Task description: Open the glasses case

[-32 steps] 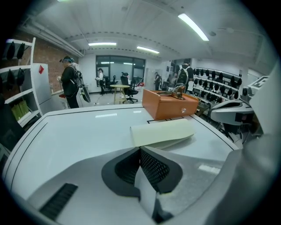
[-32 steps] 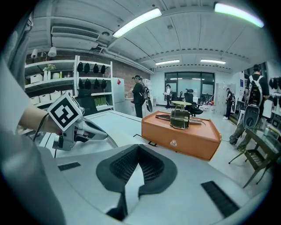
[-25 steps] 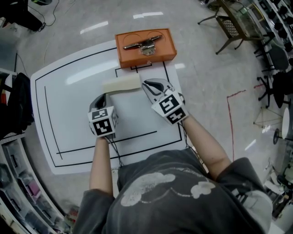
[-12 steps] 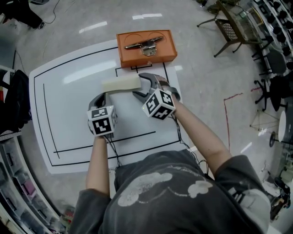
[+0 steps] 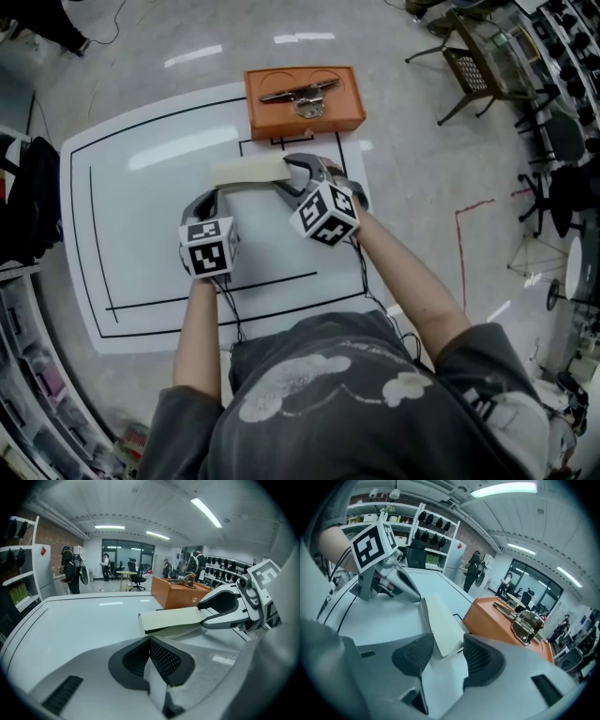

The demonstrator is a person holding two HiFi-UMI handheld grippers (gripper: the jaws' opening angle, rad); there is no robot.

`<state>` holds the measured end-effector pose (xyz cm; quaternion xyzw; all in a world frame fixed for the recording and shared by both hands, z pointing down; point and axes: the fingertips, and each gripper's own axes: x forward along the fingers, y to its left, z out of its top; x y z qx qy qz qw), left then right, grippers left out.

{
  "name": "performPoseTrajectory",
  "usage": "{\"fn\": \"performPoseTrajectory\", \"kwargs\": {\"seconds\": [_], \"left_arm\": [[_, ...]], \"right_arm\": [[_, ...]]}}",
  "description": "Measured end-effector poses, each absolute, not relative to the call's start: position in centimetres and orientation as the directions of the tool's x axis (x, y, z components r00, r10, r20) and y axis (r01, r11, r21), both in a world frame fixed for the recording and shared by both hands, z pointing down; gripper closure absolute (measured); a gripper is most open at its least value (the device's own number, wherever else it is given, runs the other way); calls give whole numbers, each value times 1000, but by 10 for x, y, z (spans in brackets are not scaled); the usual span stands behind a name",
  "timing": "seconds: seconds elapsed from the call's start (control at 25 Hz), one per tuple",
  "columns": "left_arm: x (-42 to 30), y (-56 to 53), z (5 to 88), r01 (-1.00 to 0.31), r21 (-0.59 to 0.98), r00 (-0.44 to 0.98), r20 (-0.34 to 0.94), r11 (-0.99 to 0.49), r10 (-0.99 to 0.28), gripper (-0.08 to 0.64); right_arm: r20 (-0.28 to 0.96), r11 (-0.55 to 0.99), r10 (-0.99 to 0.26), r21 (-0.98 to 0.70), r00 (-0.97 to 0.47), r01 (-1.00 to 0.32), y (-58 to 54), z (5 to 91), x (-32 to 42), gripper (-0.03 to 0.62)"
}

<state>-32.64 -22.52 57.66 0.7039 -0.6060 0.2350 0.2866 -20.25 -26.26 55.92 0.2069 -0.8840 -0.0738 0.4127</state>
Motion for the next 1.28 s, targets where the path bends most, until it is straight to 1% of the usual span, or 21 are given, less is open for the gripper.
{"fn": "performPoseTrajectory", "kwargs": {"seconds": [0.08, 0.24, 0.28, 0.44, 0.6, 1.0, 1.28], "left_arm": [[-327, -224, 577, -988, 124, 154, 678, -95, -719, 558], [-327, -224, 577, -989, 120, 149, 681, -91, -717, 557], [-326, -224, 577, -989, 120, 149, 682, -91, -716, 558], [-327, -223, 578, -989, 114, 144, 683, -91, -716, 557], [-327, -225, 579, -990, 108, 142, 682, -93, -718, 557], [-326, -227, 574, -987, 135, 158, 673, -89, -723, 558], [-325, -226, 574, -986, 131, 162, 674, -100, -721, 558]], "right_arm": [[695, 905, -421, 277, -582, -324, -264, 555, -202, 401], [678, 901, -427, 262, -599, -347, -268, 546, -202, 461], [678, 901, -425, 258, -600, -348, -269, 544, -202, 466], [672, 902, -415, 217, -613, -374, -276, 539, -203, 472], [657, 888, -432, 189, -618, -420, -291, 536, -204, 483], [653, 844, -509, 251, -561, -474, -322, 534, -209, 512], [659, 817, -544, 277, -519, -505, -332, 536, -212, 511]]}}
